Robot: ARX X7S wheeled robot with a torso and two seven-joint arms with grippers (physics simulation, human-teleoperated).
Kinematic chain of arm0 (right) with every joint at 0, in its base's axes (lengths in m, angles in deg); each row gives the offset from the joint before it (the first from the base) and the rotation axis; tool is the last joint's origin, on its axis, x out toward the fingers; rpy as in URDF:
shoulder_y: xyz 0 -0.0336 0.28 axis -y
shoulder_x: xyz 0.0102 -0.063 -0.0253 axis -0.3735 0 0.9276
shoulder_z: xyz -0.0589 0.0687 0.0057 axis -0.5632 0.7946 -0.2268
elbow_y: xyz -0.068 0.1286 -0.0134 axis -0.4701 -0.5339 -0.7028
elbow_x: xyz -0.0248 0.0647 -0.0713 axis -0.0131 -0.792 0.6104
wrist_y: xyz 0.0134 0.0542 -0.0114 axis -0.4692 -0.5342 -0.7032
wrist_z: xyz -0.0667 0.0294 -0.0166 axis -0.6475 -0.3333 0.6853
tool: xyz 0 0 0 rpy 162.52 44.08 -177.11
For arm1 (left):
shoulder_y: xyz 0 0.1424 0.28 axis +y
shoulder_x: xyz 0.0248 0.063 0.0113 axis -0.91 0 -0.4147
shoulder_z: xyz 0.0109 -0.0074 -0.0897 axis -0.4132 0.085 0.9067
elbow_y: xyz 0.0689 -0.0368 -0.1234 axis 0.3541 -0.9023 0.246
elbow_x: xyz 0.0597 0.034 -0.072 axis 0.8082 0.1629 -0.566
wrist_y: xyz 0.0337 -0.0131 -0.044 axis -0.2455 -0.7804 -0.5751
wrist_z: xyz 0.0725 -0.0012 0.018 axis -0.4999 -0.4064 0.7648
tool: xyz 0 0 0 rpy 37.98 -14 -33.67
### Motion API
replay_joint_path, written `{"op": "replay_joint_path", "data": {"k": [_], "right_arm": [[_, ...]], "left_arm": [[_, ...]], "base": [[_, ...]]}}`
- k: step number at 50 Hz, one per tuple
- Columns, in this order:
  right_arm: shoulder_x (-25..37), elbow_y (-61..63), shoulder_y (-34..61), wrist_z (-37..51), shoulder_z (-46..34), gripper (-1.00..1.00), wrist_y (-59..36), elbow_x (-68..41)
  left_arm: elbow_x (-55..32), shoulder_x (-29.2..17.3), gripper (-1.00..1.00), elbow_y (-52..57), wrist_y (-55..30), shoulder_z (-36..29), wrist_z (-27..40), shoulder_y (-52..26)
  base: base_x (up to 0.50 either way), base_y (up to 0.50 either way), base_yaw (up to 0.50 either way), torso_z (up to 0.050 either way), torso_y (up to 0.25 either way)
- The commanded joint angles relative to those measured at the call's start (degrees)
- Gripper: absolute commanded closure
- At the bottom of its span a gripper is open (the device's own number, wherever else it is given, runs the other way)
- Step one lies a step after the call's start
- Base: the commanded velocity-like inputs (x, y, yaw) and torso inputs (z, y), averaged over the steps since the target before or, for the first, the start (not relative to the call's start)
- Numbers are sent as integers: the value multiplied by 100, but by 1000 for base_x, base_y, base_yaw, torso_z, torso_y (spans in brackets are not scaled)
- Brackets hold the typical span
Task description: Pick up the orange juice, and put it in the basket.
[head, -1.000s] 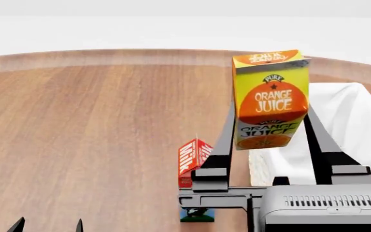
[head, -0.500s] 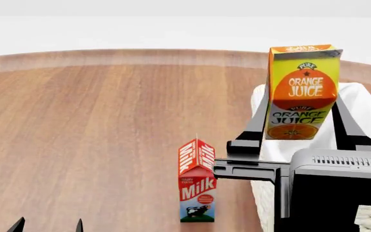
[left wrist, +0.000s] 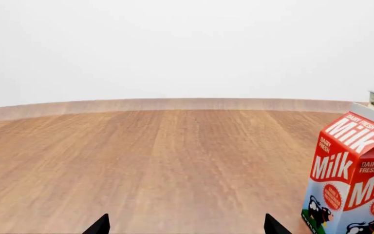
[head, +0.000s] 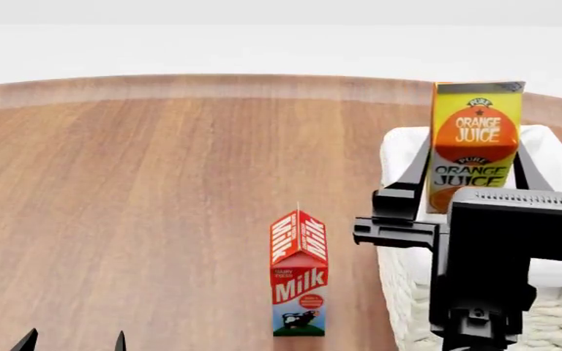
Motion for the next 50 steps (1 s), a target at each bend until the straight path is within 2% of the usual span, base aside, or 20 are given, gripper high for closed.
{"op": "replay_joint_path", "data": {"k": [1,20,50], "right_arm": [[-36,-531,272,-101,-58,100,119,306],[-107,-1233,560,-101,-47,100,286,342],[-371,-3154,1447,-160,-235,100,792,586]], "left_arm": [[-10,-10,-100,-2,6,-15,12,-4],[-27,-26,-100,-5,15,-39,32,-12],[-52,-51,-100,-9,29,-76,62,-23]], "base": [[0,0,3,0,10],[0,0,0,0,1],[0,0,0,0,1]]}}
